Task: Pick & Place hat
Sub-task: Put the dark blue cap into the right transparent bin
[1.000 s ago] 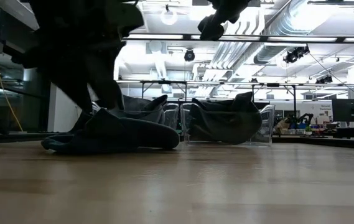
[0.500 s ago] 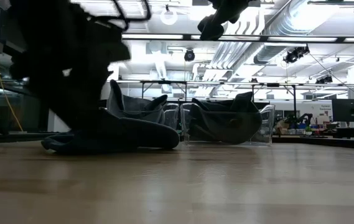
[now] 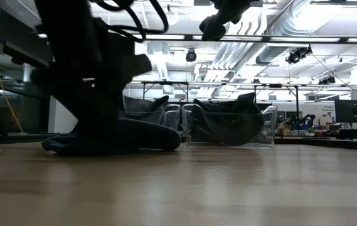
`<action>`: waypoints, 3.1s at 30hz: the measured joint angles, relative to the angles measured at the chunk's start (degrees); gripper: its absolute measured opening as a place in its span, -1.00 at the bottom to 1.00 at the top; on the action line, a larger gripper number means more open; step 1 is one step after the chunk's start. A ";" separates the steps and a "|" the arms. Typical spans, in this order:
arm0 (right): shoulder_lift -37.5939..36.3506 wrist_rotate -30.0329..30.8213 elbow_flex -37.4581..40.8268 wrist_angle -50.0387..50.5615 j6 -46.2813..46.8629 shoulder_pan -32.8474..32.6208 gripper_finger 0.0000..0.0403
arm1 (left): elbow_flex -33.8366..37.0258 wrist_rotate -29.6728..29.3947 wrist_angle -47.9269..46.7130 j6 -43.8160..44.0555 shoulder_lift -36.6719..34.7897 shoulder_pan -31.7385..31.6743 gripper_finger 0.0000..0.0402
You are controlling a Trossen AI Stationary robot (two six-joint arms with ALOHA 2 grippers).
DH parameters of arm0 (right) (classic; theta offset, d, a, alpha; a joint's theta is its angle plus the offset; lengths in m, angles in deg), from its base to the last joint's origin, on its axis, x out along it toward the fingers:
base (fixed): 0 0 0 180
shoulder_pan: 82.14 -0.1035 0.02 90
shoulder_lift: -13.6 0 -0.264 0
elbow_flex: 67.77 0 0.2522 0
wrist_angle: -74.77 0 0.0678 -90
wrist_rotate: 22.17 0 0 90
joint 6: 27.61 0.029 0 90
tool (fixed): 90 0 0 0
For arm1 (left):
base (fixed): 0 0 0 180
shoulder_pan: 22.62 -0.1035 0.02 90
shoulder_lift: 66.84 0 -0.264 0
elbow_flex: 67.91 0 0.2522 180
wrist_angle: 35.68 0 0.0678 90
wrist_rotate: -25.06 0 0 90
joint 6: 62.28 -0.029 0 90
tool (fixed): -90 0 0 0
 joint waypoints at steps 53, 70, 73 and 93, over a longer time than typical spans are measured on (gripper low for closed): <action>-1.07 -7.92 0.02 5.13 1.84 -0.87 0.24 | -1.17 15.25 -9.22 -67.69 -0.09 0.27 -0.98; -0.76 -18.37 28.05 -35.68 24.62 -1.57 0.24 | -4.48 10.02 -13.10 -86.84 -0.09 6.70 -0.99; -0.76 -18.91 33.61 -43.58 28.57 -3.44 0.24 | -4.48 9.74 -11.06 -89.98 -0.09 7.20 -0.99; 1.26 -3.42 45.11 -57.87 49.56 -10.72 0.24 | -4.50 2.11 2.32 -99.07 -0.09 2.45 -0.99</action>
